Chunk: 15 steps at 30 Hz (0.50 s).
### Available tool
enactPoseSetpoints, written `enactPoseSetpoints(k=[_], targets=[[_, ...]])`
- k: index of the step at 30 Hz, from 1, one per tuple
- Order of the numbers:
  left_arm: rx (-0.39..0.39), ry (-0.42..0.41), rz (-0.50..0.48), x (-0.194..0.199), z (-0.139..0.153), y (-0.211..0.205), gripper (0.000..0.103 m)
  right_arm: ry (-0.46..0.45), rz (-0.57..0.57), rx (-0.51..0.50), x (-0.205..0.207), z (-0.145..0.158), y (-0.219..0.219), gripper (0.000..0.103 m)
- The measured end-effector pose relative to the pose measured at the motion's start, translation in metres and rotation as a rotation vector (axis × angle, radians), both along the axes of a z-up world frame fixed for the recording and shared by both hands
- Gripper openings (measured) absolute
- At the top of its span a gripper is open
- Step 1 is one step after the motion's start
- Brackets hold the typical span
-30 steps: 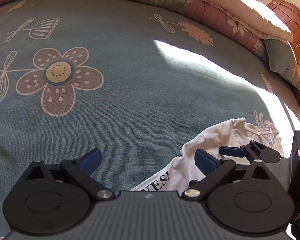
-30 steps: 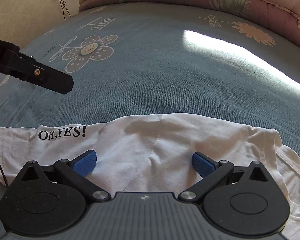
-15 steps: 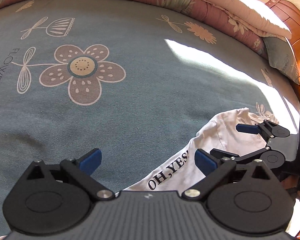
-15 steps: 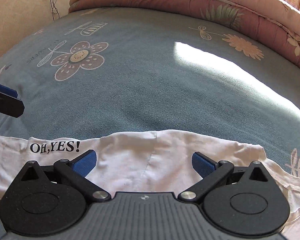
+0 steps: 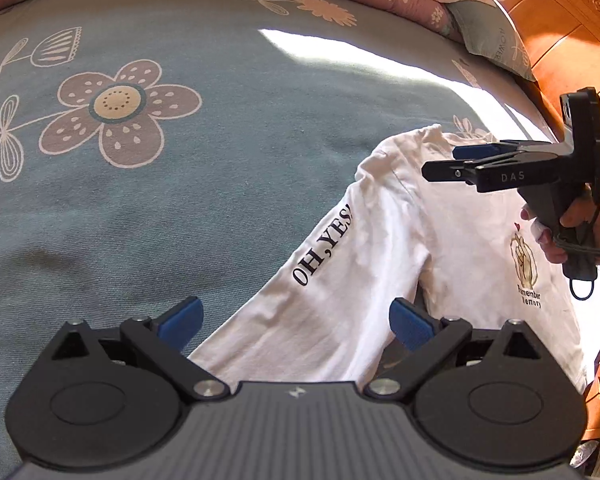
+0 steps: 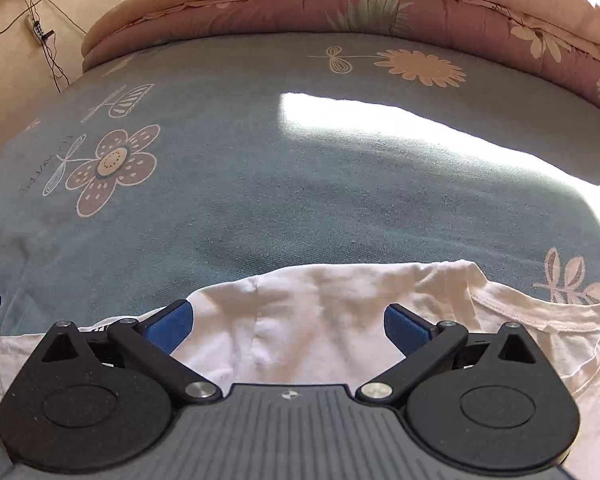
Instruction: Fold clothes
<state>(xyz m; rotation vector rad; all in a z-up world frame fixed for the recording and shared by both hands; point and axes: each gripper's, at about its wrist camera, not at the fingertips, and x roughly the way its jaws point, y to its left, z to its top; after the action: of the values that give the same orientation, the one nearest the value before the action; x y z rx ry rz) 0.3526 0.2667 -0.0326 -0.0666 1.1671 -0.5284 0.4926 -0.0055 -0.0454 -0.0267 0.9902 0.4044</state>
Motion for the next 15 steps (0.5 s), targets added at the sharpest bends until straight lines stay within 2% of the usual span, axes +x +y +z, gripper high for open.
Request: enactPoseSetpoints(k=[5,7,9,11,15], targets=[[-0.086,0.044,-0.212,0.000,-0.016,-0.019,0.099,0.104,-0.031,-0.006,-0.061,-0.011,-0.014,0.103],[-0.111,0.078,-0.259,0.004,-0.025,-0.027,0.099,0.151,-0.048,0.005,-0.077,-0.023,-0.016,0.103],[-0.121,0.068,-0.318,0.007,-0.026,-0.035,0.099,0.172,-0.059,0.006,-0.088,-0.033,-0.016,0.103],[-0.122,0.054,-0.349,0.017,-0.024,-0.036,0.099,0.161,-0.058,-0.006,-0.094,-0.037,-0.013,0.103],[-0.122,0.064,-0.334,0.054,-0.026,-0.021,0.099,0.149,-0.054,-0.007,-0.091,-0.039,-0.011,0.103]])
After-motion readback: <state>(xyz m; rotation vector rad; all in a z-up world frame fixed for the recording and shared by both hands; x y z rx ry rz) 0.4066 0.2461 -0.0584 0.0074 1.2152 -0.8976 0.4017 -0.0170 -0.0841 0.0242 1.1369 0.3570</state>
